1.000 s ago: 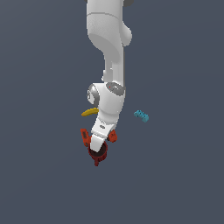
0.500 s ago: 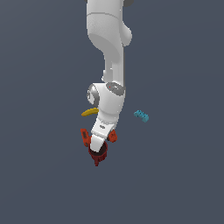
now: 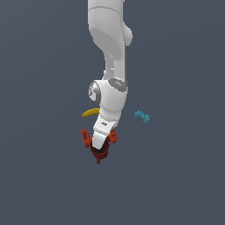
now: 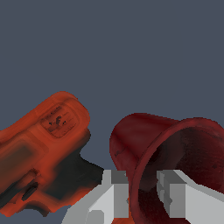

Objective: Pick up a designated object from a clutter of objects.

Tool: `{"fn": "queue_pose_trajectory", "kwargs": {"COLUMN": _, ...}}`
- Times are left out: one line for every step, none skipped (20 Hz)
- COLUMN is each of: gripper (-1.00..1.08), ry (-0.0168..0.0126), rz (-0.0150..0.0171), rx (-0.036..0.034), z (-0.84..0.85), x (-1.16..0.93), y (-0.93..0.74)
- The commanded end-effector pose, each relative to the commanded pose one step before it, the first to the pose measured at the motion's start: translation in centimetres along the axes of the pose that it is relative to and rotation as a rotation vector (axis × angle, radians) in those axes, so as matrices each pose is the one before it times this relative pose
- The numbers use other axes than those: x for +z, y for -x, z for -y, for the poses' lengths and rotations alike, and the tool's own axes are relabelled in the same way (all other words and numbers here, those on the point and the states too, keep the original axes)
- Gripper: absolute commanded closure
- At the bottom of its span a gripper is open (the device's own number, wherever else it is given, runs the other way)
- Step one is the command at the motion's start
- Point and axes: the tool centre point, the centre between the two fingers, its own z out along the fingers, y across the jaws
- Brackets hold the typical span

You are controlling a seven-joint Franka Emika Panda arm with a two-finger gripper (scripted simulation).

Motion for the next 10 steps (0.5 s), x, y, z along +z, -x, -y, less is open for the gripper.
{"fn": "queue_pose_trajectory", "kwargs": {"gripper": 1.08, "ry": 0.00393, "rz": -0.00146, "rx": 0.00052, "z": 0.148, "x": -1.122, "y": -0.087}}
{"fn": "queue_pose_trajectory", "kwargs": {"gripper": 1.08, "ry": -0.00002, "rz": 0.00015, "rx": -0.00047, "z": 0.169, "x": -0.478, "y": -0.05}}
{"fn": "queue_pose_trajectory", "kwargs": {"gripper": 1.08, "ry": 0.0, "rz": 0.0, "rx": 0.0, "z": 0.174, "x": -0.524, "y": -0.026}}
{"fn": "queue_pose_trajectory", "kwargs": {"gripper": 1.08, "ry": 0.0, "rz": 0.0, "rx": 0.0, "z": 0.188, "x": -0.565, "y": -0.028}}
{"fn": "queue_pose_trajectory", "kwargs": {"gripper": 1.08, "ry": 0.0, "rz": 0.0, "rx": 0.0, "z": 0.201, "x": -0.607, "y": -0.029}}
{"fn": "queue_pose_trajectory", "kwargs": {"gripper": 1.08, "ry": 0.00004, "rz": 0.00033, "rx": -0.00061, "z": 0.224, "x": -0.645, "y": -0.064}}
{"fn": "queue_pose_trajectory", "kwargs": {"gripper": 1.08, "ry": 0.0, "rz": 0.0, "rx": 0.0, "z": 0.227, "x": -0.69, "y": -0.033}}
{"fn": "queue_pose_trajectory", "kwargs": {"gripper": 1.08, "ry": 0.0, "rz": 0.0, "rx": 0.0, "z": 0.24, "x": -0.731, "y": -0.034}}
{"fn": "queue_pose_trajectory", "kwargs": {"gripper": 1.08, "ry": 0.0, "rz": 0.00039, "rx": -0.00057, "z": 0.263, "x": -0.766, "y": -0.067}}
{"fn": "queue_pose_trajectory", "kwargs": {"gripper": 1.08, "ry": 0.0, "rz": 0.0, "rx": 0.0, "z": 0.265, "x": -0.811, "y": -0.038}}
